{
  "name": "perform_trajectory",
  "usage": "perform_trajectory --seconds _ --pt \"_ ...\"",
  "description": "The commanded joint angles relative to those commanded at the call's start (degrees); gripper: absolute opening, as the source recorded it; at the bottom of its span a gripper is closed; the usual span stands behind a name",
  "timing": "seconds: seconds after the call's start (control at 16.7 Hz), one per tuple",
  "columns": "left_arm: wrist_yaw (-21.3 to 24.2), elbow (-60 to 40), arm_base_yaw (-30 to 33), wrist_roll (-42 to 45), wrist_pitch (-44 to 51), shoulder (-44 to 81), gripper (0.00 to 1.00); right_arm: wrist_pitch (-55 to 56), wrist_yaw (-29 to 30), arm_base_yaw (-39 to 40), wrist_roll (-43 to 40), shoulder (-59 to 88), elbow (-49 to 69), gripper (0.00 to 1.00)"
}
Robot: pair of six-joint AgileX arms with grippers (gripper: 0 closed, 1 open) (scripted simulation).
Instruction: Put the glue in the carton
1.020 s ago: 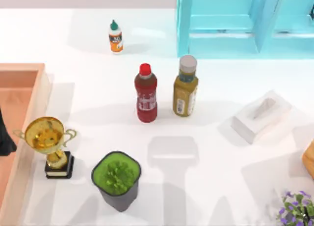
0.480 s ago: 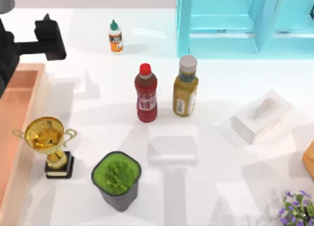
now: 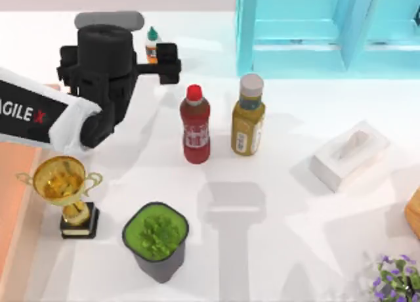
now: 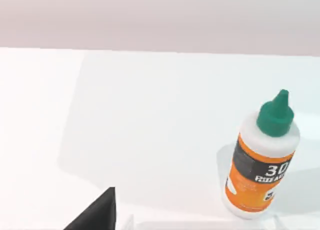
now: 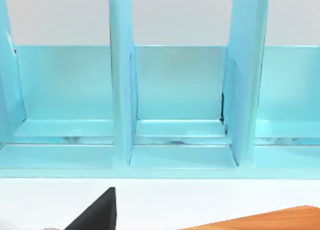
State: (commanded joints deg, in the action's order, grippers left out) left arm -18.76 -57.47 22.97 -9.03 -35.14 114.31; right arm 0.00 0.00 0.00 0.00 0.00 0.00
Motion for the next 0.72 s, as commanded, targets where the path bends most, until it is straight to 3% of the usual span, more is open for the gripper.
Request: perform_trajectory --seconds 0.3,0.72 --pt "-2.0 -5.0 2.5 -1.0 -3.8 11.3 1.00 0.0 0.0 0.0 0.0 0.0 0.0 1.00" --pt "-1.7 -5.5 2.1 -0.8 -3.4 11.7 1.00 0.0 0.0 0.0 0.0 0.0 0.0 1.00"
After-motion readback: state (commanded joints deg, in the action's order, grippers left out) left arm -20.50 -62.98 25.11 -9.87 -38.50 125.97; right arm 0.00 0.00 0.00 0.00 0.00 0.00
